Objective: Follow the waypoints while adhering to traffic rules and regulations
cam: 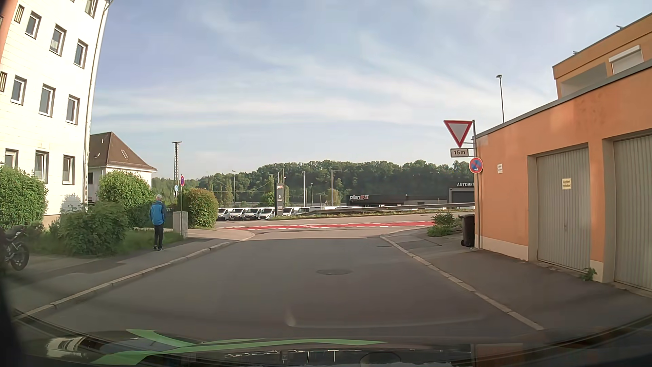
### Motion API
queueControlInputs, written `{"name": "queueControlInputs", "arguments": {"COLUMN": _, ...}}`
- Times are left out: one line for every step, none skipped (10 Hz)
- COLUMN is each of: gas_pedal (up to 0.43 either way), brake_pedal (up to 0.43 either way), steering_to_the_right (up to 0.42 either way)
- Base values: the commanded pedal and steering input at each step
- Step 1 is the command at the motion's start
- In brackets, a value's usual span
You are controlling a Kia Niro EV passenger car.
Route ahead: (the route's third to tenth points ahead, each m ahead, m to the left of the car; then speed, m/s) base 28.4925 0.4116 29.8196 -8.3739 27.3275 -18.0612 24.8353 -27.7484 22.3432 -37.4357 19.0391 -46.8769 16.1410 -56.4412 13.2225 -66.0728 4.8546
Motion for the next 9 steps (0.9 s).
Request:
{"name": "queueControlInputs", "arguments": {"gas_pedal": 0.047, "brake_pedal": 0.0, "steering_to_the_right": -0.02}}
{"name": "queueControlInputs", "arguments": {"gas_pedal": 0.047, "brake_pedal": 0.0, "steering_to_the_right": -0.02}}
{"name": "queueControlInputs", "arguments": {"gas_pedal": 0.0, "brake_pedal": 0.0, "steering_to_the_right": -0.019}}
{"name": "queueControlInputs", "arguments": {"gas_pedal": 0.0, "brake_pedal": 0.0, "steering_to_the_right": -0.014}}
{"name": "queueControlInputs", "arguments": {"gas_pedal": 0.0, "brake_pedal": 0.0, "steering_to_the_right": -0.011}}
{"name": "queueControlInputs", "arguments": {"gas_pedal": 0.0, "brake_pedal": 0.0, "steering_to_the_right": -0.009}}
{"name": "queueControlInputs", "arguments": {"gas_pedal": 0.0, "brake_pedal": 0.037, "steering_to_the_right": -0.009}}
{"name": "queueControlInputs", "arguments": {"gas_pedal": 0.0, "brake_pedal": 0.085, "steering_to_the_right": -0.009}}
{"name": "queueControlInputs", "arguments": {"gas_pedal": 0.0, "brake_pedal": 0.146, "steering_to_the_right": -0.009}}
